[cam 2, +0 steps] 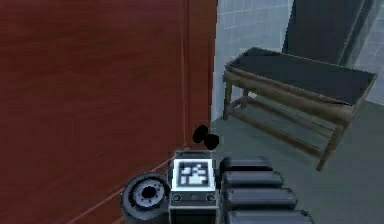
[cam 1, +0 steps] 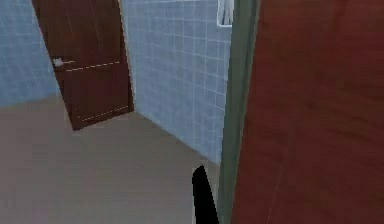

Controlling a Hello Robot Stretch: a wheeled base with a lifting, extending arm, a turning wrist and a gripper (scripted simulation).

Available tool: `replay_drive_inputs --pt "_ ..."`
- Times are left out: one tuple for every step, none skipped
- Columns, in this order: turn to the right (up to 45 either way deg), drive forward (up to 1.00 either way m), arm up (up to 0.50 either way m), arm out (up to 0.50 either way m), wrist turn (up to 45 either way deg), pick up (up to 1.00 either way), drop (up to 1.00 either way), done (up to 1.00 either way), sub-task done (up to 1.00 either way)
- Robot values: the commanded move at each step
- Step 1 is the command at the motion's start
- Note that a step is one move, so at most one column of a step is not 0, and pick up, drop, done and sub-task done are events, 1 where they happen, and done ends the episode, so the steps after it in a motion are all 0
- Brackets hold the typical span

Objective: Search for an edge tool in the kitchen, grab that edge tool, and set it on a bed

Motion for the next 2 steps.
replay_drive_inputs --pt "-42.0 0.00 0.00 0.00 0.0 0.00 0.00 0.00 0.00" --pt "0.0 1.00 0.00 0.00 0.0 0.00 0.00 0.00 0.00"
